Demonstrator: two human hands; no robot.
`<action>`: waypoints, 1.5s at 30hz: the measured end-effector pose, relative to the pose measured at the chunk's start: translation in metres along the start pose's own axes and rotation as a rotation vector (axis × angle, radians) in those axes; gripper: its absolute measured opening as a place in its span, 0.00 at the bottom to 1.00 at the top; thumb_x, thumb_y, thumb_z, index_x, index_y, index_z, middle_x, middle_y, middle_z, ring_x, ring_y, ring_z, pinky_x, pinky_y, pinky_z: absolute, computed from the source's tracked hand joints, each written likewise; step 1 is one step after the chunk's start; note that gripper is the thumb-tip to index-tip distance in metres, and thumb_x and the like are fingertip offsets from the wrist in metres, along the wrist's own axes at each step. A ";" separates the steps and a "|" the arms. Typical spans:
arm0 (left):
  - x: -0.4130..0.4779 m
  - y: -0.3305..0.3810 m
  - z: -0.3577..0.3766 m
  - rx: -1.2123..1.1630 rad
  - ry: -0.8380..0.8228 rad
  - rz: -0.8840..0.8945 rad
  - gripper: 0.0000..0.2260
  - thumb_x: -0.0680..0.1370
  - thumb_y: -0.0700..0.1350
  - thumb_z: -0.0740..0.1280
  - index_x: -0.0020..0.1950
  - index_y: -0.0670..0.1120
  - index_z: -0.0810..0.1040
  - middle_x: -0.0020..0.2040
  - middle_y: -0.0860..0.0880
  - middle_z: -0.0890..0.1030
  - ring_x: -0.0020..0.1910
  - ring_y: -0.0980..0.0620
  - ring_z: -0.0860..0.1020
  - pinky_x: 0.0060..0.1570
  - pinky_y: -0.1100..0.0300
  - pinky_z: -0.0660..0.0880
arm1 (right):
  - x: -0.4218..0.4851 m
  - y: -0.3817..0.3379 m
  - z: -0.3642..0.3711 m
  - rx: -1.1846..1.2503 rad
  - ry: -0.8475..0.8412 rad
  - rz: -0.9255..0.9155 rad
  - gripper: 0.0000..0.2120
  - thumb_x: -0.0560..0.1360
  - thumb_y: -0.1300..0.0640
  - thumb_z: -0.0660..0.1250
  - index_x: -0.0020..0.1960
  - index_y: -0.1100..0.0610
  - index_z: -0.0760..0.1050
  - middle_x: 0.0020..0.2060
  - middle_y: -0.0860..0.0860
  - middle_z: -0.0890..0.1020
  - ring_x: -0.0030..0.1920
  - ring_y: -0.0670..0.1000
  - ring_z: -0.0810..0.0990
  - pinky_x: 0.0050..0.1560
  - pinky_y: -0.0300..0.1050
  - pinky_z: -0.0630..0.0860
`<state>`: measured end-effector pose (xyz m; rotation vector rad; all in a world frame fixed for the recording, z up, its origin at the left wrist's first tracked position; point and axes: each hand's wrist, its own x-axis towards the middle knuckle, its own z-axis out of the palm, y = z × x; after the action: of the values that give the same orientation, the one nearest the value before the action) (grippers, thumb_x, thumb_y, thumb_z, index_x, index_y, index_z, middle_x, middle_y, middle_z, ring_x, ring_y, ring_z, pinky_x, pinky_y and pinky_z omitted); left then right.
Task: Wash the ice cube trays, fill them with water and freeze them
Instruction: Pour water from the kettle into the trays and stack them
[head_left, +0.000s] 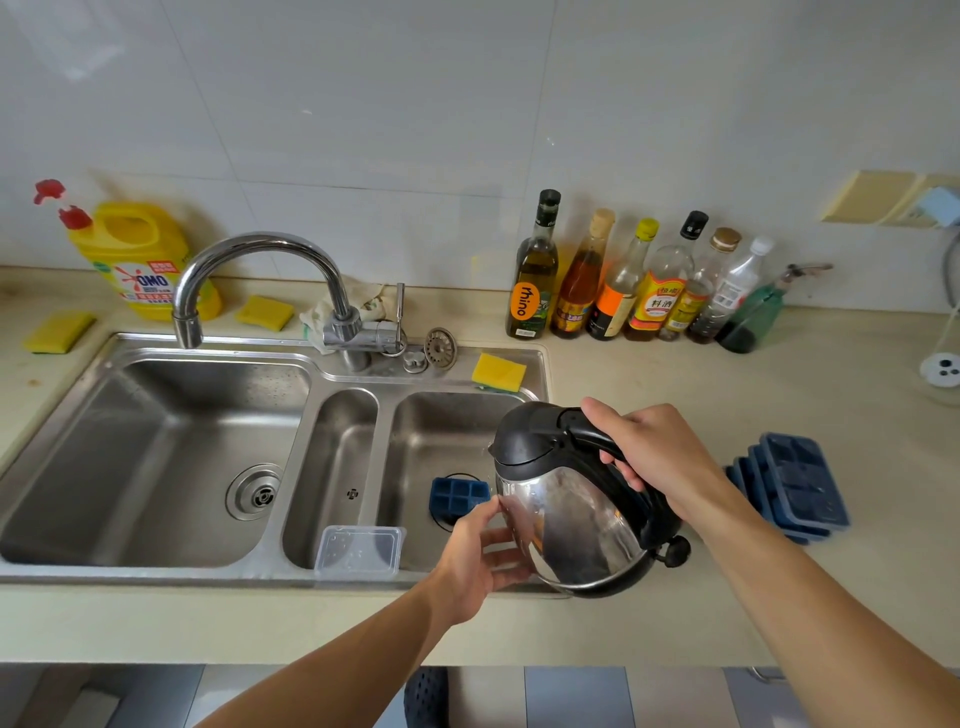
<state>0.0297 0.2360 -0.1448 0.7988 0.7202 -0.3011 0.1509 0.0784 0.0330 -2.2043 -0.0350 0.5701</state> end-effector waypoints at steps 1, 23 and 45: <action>0.001 0.001 -0.001 0.006 0.001 0.001 0.20 0.84 0.55 0.61 0.63 0.42 0.81 0.58 0.37 0.84 0.57 0.37 0.83 0.60 0.38 0.79 | 0.001 0.000 0.001 0.005 0.002 -0.004 0.36 0.78 0.37 0.66 0.45 0.75 0.78 0.20 0.47 0.76 0.21 0.47 0.70 0.30 0.42 0.72; 0.010 0.022 0.054 0.661 0.280 0.672 0.07 0.81 0.50 0.68 0.53 0.63 0.76 0.52 0.59 0.81 0.54 0.61 0.79 0.54 0.65 0.76 | 0.018 0.069 -0.010 0.412 0.326 -0.019 0.27 0.77 0.37 0.66 0.27 0.53 0.79 0.22 0.52 0.76 0.21 0.48 0.74 0.23 0.39 0.72; 0.067 0.086 0.088 1.040 0.070 0.507 0.16 0.83 0.48 0.65 0.70 0.45 0.76 0.58 0.50 0.82 0.57 0.53 0.79 0.55 0.59 0.76 | 0.061 0.088 -0.032 0.057 0.707 -0.345 0.10 0.79 0.50 0.69 0.55 0.55 0.78 0.48 0.46 0.80 0.50 0.46 0.77 0.47 0.33 0.71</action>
<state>0.1628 0.2301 -0.1024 1.9449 0.3625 -0.1704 0.2043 0.0112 -0.0389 -2.1617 -0.0254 -0.4019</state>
